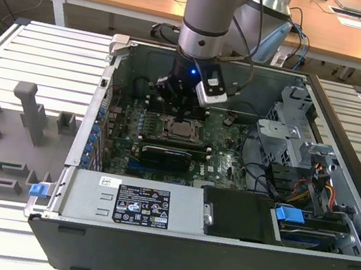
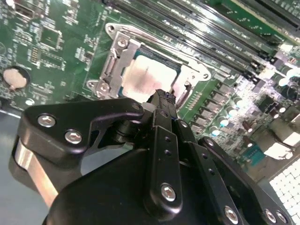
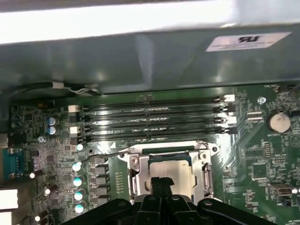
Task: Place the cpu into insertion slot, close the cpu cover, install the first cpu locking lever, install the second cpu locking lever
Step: 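Close the cpu cover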
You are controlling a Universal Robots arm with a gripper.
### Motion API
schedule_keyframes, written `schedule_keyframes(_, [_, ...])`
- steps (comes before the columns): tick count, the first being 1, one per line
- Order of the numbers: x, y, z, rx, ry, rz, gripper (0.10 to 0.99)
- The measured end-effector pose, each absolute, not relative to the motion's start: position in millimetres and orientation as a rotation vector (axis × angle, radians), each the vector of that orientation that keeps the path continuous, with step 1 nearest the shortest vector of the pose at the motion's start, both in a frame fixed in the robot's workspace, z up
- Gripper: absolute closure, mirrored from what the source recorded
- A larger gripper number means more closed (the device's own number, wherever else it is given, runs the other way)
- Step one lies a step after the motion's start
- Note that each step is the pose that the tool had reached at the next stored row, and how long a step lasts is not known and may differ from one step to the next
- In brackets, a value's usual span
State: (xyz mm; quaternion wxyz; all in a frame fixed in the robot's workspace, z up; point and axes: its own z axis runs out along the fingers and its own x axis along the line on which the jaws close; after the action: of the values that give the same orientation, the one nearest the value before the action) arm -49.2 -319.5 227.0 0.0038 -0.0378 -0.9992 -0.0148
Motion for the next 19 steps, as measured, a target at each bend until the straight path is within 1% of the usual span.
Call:
schedule_keyframes(5, [-52.4,-324.6,222.7,-0.114,-3.132,-0.047,0.980])
schedule_keyframes(19, [-61.7,-324.8,211.0,-0.060,-3.132,-0.046,0.980])
